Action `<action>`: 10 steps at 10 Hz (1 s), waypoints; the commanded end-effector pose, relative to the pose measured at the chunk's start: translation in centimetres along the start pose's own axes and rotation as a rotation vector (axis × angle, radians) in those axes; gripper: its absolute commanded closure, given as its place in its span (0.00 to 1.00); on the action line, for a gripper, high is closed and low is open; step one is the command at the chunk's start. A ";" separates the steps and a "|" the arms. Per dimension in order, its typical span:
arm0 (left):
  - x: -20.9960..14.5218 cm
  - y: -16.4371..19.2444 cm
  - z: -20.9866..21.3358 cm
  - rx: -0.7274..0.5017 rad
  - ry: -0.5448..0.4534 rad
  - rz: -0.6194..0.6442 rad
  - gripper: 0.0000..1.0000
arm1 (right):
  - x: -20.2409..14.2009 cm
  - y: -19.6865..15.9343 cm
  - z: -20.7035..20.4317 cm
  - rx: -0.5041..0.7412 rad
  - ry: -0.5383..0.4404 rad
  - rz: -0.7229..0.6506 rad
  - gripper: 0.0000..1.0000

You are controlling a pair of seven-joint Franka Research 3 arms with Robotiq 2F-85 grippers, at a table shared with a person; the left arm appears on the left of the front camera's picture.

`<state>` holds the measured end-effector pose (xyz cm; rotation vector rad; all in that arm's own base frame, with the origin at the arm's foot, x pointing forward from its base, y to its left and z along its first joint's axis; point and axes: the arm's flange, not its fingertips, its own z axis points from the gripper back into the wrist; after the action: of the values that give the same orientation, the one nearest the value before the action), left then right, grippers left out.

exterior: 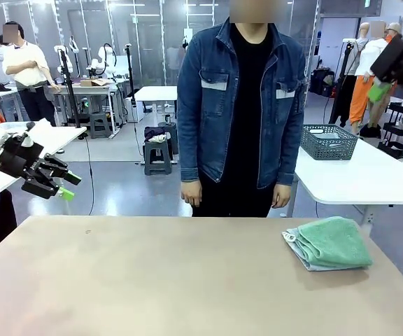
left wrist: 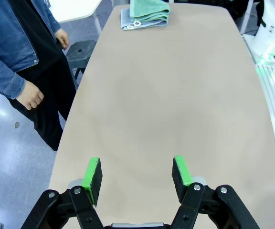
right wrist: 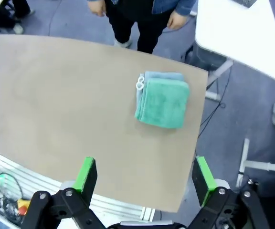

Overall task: Fold the towels and place them in the basket.
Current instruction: Stack the folded Towel with hook on the right side of the table.

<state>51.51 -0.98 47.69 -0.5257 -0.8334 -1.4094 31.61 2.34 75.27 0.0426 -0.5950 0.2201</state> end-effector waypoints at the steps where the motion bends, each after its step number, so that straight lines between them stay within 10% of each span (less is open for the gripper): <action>1: 0.2 0.1 0.1 0.002 0.014 0.004 0.25 | -1.6 -0.4 -0.5 0.023 -0.047 0.003 0.00; 10: 0.2 0.1 0.1 0.002 0.014 0.004 0.25 | -0.6 -0.1 0.6 0.002 -0.025 -0.001 0.00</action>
<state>51.51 -0.98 47.69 -0.5256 -0.8335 -1.4095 30.72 1.89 75.15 0.0522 -0.6199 0.2201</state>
